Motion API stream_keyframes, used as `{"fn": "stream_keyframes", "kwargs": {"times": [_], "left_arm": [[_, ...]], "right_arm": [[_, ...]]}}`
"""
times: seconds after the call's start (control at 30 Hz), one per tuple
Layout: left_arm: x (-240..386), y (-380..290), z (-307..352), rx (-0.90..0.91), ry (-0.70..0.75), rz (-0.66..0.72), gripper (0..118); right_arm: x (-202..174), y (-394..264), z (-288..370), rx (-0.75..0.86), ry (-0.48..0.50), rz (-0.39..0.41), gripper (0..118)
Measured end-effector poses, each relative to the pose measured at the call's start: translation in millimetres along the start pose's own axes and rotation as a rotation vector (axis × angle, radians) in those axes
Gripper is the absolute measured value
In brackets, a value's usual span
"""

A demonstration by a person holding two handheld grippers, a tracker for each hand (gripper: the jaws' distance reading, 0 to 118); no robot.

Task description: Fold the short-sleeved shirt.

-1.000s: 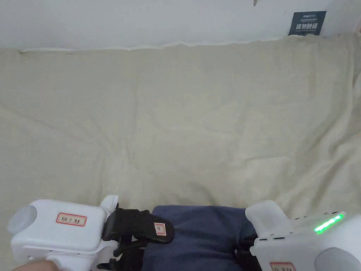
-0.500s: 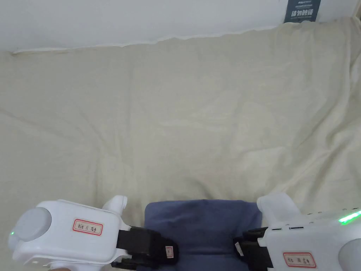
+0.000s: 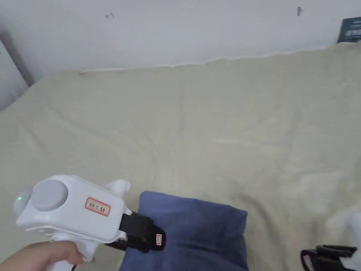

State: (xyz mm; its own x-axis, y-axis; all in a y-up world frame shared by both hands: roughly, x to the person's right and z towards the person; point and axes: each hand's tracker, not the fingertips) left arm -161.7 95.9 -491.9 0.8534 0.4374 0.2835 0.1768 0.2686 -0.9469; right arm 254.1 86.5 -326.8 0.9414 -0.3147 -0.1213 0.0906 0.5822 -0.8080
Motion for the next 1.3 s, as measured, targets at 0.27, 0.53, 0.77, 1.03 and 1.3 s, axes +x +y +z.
{"fn": "stream_keyframes", "kwargs": {"times": [0.27,0.53,0.77,1.03,1.3], "left_arm": [[-176,16,127,0.033,0.502,0.049,23],[-268,7,174,0.124,0.569,0.241,73],[-254,-6,177,0.292,0.535,0.285,115],[-163,-30,169,0.456,0.455,0.182,99],[2,-69,154,0.747,0.129,0.077,7]], "right_arm": [[-52,14,-37,-0.057,0.072,0.000,1],[-81,41,-65,-0.079,0.079,0.038,1],[-80,52,-56,-0.043,0.087,-0.001,1],[-61,42,-2,0.053,0.037,-0.047,1],[-45,21,92,0.192,-0.029,-0.072,1]]}}
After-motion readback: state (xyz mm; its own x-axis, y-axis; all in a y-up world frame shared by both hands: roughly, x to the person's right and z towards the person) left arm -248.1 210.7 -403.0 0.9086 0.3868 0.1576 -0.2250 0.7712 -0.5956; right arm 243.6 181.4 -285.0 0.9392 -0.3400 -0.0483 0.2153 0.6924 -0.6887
